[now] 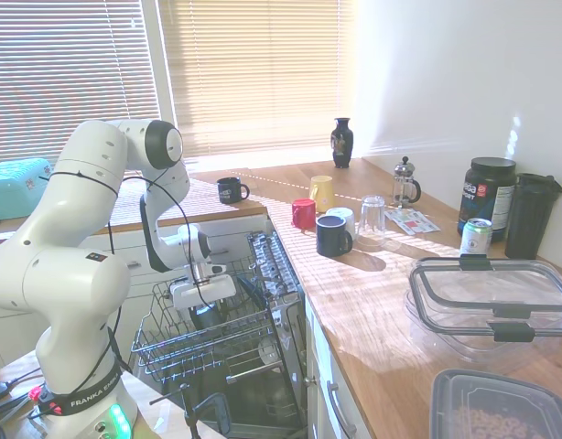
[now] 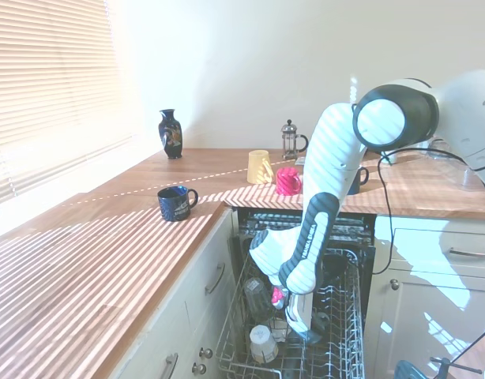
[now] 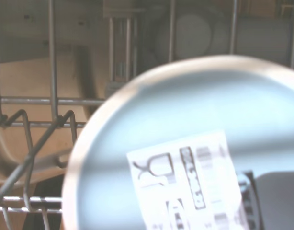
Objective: Remove a mug cup out of the dishwasher
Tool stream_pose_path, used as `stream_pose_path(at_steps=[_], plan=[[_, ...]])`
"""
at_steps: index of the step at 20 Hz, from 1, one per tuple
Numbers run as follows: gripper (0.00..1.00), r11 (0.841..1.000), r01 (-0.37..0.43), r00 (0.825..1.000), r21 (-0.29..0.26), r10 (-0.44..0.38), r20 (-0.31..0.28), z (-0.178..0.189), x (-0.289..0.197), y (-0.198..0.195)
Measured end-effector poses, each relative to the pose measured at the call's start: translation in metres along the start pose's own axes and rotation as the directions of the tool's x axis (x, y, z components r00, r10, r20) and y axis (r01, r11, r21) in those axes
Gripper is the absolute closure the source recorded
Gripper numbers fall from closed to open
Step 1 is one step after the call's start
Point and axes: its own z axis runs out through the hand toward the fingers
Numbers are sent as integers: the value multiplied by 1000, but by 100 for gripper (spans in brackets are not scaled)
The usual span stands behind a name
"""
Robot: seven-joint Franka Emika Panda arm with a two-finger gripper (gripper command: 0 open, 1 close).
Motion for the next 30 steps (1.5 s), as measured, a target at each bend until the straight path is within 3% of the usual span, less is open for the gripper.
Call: stream_pose_path(at_steps=[23, 30], plan=[[100, 999, 31, 1000, -14, -31, 5, 3, -8, -3], [100, 1000, 11, 1000, 26, -10, -17, -35, -13, 0]])
